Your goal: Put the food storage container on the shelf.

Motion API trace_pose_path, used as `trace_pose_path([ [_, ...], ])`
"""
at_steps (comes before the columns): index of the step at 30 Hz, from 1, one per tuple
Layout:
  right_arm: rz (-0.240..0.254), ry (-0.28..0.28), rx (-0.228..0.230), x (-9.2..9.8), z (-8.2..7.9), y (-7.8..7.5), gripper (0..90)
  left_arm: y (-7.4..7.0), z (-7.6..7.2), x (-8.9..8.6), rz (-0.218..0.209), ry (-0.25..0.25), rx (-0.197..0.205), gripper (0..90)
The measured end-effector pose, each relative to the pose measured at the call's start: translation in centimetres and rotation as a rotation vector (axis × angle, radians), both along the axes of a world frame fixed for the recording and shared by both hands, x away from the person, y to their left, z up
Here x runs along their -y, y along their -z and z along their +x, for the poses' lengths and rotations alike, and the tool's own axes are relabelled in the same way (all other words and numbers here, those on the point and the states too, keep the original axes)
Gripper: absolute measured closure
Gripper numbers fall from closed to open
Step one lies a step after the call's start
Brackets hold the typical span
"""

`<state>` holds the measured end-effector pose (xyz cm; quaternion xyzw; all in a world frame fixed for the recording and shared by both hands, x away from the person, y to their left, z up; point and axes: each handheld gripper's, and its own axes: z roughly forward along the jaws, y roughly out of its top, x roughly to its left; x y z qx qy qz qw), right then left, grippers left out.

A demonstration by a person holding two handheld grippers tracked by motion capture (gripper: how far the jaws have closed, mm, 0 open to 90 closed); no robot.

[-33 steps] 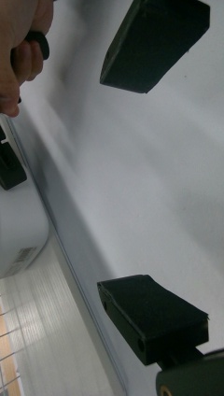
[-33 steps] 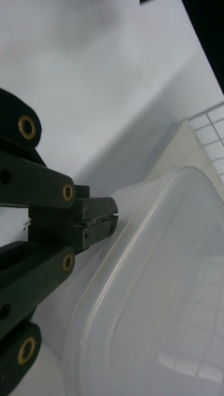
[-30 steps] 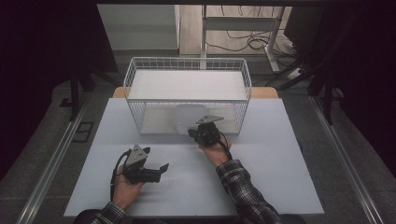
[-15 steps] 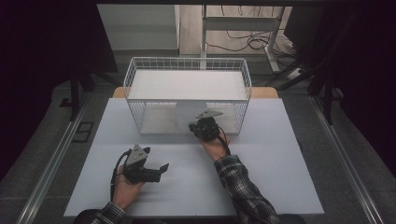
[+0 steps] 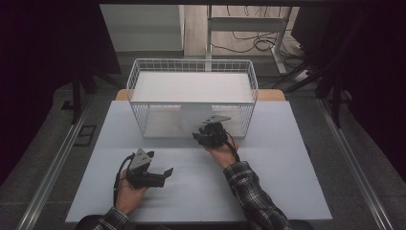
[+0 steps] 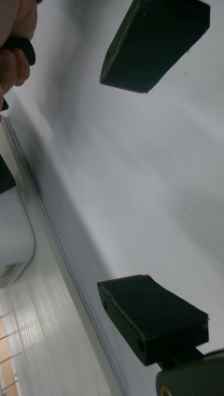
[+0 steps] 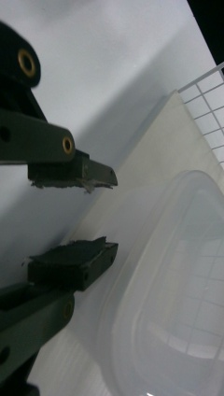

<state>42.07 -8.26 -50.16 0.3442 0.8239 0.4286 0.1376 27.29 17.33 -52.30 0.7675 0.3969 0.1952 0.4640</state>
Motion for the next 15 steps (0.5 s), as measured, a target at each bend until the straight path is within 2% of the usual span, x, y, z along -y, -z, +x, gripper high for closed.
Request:
trace_pose_path([
  [9, -0.004, -0.009, -0.004, 0.6, -0.8, -0.3, 39.8, 0.1, 0.1, 0.0, -0.001, 0.008, -0.005, 3.6],
  [11, -0.011, -0.026, 0.002, 0.7, -1.2, -0.6, 33.7, 0.2, 0.1, 0.0, -0.005, 0.013, -0.007, 3.3],
  [15, -0.021, -0.042, 0.013, 0.7, -1.6, -0.7, 29.0, 0.3, 0.2, 0.0, -0.010, 0.017, -0.012, 3.0],
])
